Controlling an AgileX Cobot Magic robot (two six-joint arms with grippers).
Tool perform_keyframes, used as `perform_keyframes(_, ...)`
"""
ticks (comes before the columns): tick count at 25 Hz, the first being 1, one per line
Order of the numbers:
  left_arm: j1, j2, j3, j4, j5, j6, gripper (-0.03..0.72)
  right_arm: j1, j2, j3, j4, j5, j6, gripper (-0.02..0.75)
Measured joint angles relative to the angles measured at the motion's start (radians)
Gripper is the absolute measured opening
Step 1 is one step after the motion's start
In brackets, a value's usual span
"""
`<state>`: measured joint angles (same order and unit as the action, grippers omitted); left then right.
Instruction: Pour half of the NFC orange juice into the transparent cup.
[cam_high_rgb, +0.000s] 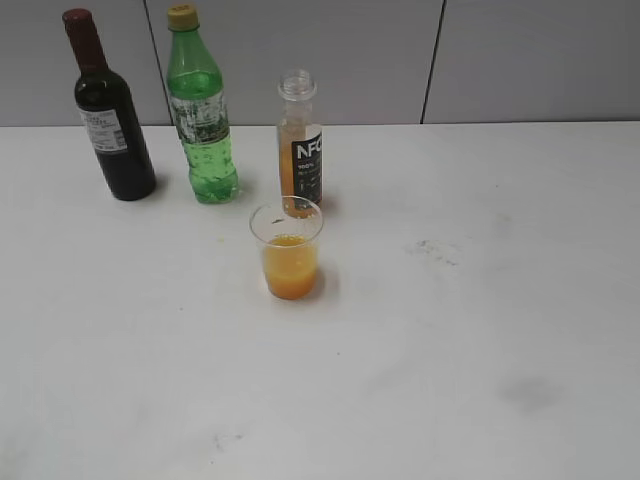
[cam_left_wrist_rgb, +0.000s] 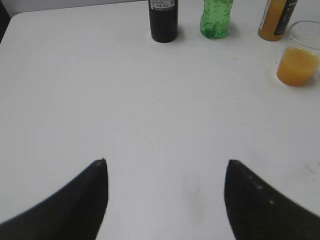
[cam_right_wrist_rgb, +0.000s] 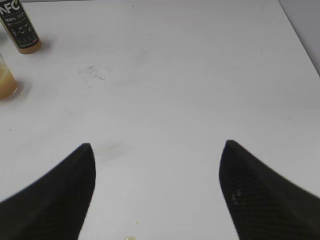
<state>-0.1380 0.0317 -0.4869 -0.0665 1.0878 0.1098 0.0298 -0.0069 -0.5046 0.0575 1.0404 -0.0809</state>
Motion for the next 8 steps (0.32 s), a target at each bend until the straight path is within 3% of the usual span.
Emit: perform_keyframes(8, 0.000, 0.000, 0.000, 0.002, 0.000, -0.001, 0.552, 0.000, 0.000, 0.000, 0.000, 0.000, 0.000, 0.589)
